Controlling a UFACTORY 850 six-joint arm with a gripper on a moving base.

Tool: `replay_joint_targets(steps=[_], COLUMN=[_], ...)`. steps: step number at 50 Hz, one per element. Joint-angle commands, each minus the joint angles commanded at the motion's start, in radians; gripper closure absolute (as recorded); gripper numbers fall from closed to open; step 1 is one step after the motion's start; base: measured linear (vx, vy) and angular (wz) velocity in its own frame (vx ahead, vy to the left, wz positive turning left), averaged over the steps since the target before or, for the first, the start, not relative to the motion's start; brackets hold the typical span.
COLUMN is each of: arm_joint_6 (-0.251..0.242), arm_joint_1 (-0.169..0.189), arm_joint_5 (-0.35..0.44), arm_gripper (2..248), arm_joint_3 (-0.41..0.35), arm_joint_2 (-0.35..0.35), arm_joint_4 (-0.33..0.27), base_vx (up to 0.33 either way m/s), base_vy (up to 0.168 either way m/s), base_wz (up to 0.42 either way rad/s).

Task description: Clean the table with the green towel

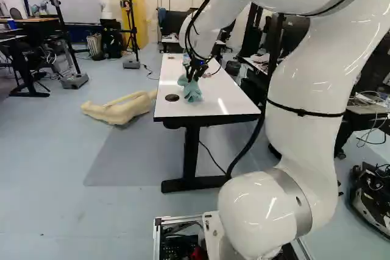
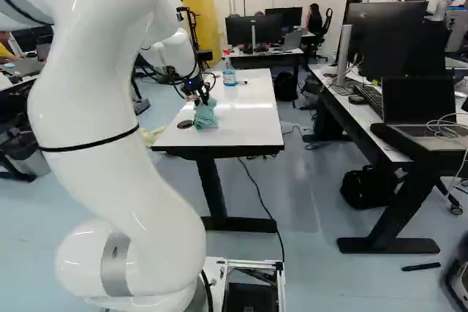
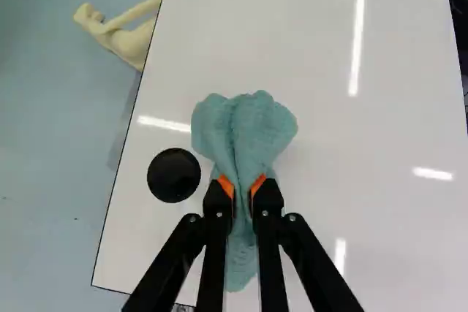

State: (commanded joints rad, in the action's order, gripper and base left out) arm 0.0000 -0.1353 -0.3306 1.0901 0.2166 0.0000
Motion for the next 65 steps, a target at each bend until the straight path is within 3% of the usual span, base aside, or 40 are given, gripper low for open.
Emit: replay_joint_targets(steps=[35, 65], arm_joint_6=[0.000, 0.000], arm_joint_1=[-0.005, -0.076], arm_joint_5=[0.000, 0.000], arm_gripper=[206, 206], arm_joint_3=[-0.010, -0.006], arm_joint_2=[-0.009, -0.006], arm_joint_4=[0.000, 0.000], base_vx=[0.000, 0.000], base_vy=[0.000, 0.000], base_wz=[0.000, 0.000])
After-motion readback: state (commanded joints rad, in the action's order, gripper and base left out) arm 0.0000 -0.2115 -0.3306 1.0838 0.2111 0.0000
